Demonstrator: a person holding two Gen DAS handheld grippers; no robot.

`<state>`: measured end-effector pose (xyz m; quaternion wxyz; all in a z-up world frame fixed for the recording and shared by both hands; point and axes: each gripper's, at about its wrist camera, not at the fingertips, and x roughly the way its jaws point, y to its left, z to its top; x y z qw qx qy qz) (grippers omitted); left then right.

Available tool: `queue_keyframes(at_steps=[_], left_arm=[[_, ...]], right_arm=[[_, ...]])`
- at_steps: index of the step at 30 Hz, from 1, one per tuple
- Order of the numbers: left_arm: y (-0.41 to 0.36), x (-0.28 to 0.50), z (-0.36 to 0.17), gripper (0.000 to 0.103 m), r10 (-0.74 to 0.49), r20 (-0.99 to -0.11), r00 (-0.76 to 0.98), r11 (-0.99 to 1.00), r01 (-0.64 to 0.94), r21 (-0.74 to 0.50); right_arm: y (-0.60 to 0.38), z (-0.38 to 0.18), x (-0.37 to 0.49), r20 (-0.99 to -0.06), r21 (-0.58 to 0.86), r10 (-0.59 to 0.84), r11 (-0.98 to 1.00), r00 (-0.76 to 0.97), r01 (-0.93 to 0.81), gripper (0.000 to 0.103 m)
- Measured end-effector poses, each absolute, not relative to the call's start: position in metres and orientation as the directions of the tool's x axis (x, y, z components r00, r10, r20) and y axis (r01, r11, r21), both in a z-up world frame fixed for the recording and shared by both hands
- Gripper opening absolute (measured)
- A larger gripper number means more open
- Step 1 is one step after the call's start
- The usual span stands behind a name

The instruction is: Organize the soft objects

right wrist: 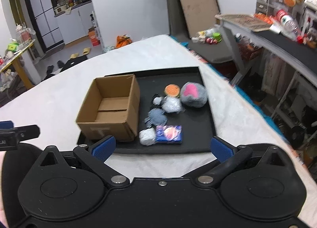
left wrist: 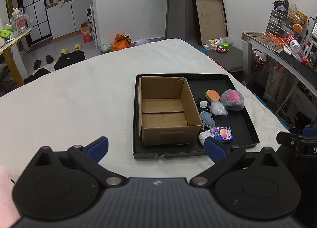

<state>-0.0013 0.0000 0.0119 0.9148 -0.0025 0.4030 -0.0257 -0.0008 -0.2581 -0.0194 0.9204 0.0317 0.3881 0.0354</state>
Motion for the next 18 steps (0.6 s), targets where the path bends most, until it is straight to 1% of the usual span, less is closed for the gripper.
queue_keyframes(at_steps=[18], left_arm=[[0.0023,-0.0014,0.0108,0.102,-0.033,-0.738,0.674,0.999,0.040,-0.008]], right_arm=[[-0.2606,-0.0219,0.0001,-0.714,0.062,0.061,0.998,0.698,-0.024,0.103]])
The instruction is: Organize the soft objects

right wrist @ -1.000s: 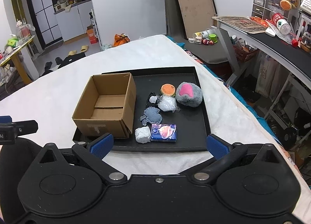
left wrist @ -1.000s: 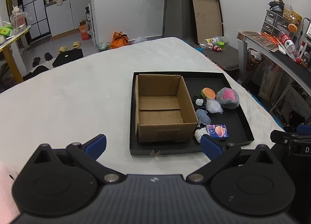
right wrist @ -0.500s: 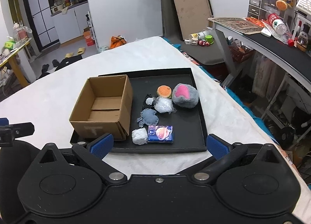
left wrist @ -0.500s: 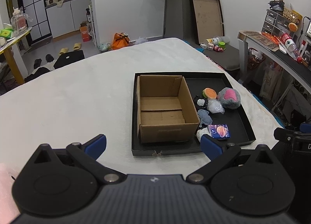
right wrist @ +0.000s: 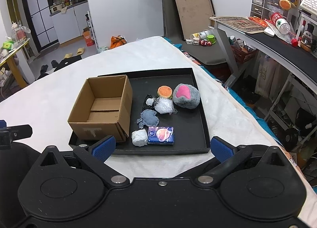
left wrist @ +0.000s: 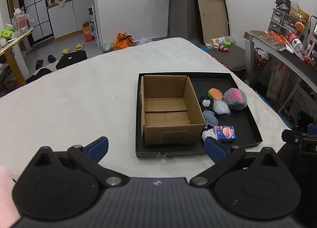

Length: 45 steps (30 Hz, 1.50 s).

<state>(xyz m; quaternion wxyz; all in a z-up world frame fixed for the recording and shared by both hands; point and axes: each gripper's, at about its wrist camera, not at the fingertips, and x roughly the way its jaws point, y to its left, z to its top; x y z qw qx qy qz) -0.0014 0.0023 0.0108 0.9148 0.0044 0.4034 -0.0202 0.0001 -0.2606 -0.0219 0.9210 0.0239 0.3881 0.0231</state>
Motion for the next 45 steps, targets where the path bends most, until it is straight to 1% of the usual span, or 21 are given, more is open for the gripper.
queue_keyframes(at_steps=[11,29,45], left_arm=[[0.001,-0.003,0.008,0.102,-0.030,-0.739,0.673,0.999,0.040,-0.004],[-0.003,0.010,-0.002,0.102,-0.034,-0.758,0.651,0.999,0.049,-0.003],[-0.001,0.044,-0.025,0.102,-0.017,-0.786,0.617,1.000,0.027,0.000]], right_arm=[[-0.261,-0.022,0.000,-0.706,0.058,0.054,0.998,0.706,-0.019,0.103],[-0.268,-0.031,0.012,-0.721,0.061,0.043,0.998,0.691,0.002,0.103],[-0.277,-0.047,0.054,-0.730,0.122,0.092,0.992,0.677,-0.003,0.103]])
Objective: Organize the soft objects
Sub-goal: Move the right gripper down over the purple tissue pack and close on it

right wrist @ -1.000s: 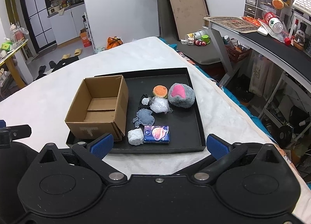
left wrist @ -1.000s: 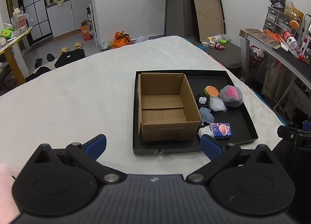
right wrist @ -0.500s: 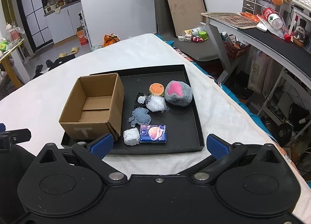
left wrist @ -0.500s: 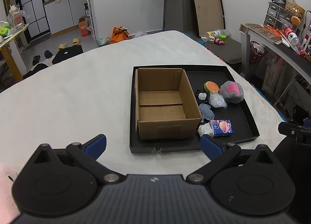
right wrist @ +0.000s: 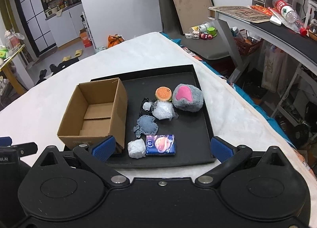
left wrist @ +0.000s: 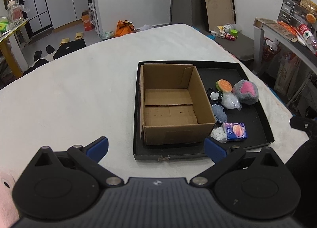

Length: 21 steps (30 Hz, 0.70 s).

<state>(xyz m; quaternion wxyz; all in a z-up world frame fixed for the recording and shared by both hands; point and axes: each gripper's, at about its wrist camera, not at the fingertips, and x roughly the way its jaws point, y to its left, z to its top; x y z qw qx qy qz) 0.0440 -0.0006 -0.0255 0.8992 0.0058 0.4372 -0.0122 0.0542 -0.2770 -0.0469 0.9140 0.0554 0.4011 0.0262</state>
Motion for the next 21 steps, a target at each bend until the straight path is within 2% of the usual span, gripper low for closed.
queue_keyframes(at_steps=[10,21], left_arm=[[0.000,0.077,-0.042,0.102,-0.006,-0.800,0.600,1.000,0.016,0.005],[0.007,0.110,-0.063,0.100,-0.008,-0.826,0.563,1.000,-0.004,-0.012]], right_arm=[[-0.295,-0.060,0.093,-0.742,0.198,0.128,0.980,0.658,0.032,0.103],[-0.297,-0.092,0.127,-0.801,0.249,0.175,0.967,0.572,0.053,0.103]])
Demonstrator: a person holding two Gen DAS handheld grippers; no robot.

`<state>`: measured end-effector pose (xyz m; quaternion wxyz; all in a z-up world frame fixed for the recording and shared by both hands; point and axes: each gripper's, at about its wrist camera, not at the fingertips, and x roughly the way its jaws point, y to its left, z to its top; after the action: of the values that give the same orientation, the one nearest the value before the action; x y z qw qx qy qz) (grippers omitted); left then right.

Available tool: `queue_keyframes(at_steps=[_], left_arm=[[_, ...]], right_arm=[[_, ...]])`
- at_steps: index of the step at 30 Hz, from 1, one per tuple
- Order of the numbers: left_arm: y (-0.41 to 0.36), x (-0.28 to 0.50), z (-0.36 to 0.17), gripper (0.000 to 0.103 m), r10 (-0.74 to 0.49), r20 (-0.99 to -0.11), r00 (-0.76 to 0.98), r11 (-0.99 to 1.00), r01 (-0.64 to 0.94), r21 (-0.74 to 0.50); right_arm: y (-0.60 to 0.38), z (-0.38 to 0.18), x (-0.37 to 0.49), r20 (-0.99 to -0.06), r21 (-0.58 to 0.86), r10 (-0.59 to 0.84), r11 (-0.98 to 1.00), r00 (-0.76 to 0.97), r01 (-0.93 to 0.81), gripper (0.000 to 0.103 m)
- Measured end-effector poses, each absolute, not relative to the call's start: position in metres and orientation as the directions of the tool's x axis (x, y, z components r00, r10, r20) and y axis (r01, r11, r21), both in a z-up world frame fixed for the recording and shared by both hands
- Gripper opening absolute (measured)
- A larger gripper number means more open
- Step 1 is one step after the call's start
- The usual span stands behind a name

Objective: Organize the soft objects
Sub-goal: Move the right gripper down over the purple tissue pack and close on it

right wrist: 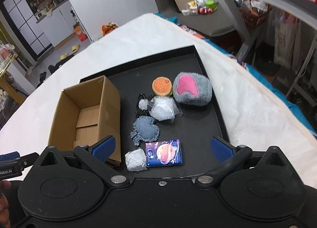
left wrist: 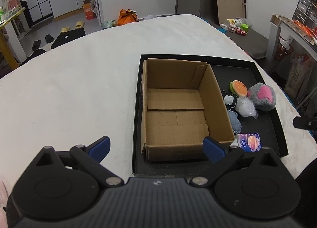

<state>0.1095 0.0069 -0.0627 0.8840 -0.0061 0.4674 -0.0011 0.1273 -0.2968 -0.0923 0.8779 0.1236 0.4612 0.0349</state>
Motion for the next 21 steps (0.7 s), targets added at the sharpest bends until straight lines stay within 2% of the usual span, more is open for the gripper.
queue_keyframes(at_steps=[4,8,10,15,21], left_arm=[[0.008,0.114,-0.067,0.099,-0.008,-0.829,0.559,1.000,-0.011,-0.017],[0.010,0.123,-0.074,0.091,-0.008,-0.827,0.562,1.000,-0.015,-0.020],[0.010,0.127,-0.079,0.087,-0.013,-0.831,0.556,1.000,-0.015,-0.026],[0.009,0.137,-0.093,0.067,-0.011,-0.843,0.538,1.000,-0.015,-0.022],[0.014,0.146,-0.104,0.057,-0.005,-0.849,0.528,0.999,-0.041,-0.031]], right_arm=[[-0.295,-0.105,0.138,-0.821,0.264,0.193,0.963,0.537,0.059,0.103],[-0.292,-0.115,0.148,-0.831,0.284,0.213,0.957,0.514,0.063,0.103],[-0.289,-0.122,0.154,-0.841,0.282,0.213,0.957,0.497,0.066,0.103],[-0.286,-0.144,0.168,-0.869,0.273,0.202,0.957,0.451,0.098,0.103],[-0.283,-0.166,0.181,-0.892,0.264,0.192,0.956,0.409,0.126,0.103]])
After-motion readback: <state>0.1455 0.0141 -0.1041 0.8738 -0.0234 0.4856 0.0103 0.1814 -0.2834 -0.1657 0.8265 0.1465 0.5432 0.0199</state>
